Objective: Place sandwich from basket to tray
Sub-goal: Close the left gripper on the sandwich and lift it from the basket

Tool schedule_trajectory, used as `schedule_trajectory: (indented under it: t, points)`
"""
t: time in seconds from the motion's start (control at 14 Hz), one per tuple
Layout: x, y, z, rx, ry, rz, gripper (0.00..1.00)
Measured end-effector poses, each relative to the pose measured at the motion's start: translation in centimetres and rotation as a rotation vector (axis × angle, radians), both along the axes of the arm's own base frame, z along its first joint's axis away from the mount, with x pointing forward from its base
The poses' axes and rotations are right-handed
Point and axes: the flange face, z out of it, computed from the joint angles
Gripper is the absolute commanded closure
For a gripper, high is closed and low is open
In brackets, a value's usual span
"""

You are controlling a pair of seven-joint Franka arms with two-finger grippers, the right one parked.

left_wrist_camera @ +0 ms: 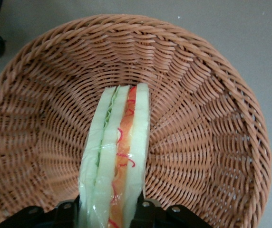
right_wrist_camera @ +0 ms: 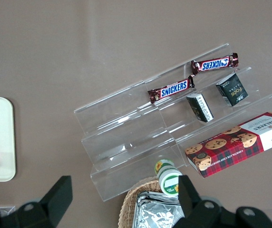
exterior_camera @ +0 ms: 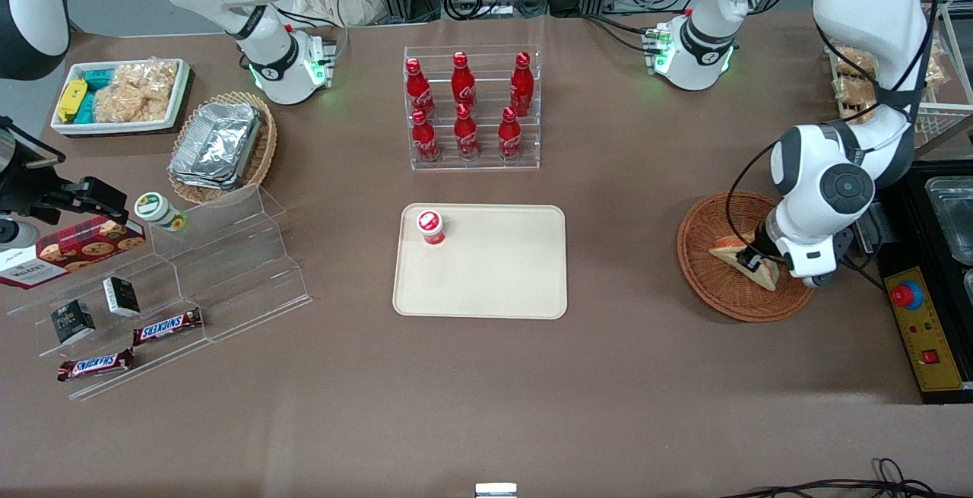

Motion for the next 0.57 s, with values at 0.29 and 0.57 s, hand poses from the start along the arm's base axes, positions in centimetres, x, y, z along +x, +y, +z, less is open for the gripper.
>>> schedule_trajectory:
  t: [0.29,0.57]
  points:
    - [3.0,0.2,7.3,0.007,0.102,-0.078,1.0]
    - [5.7,-2.3,19.3,-0.014,0.13,-0.218,1.0]
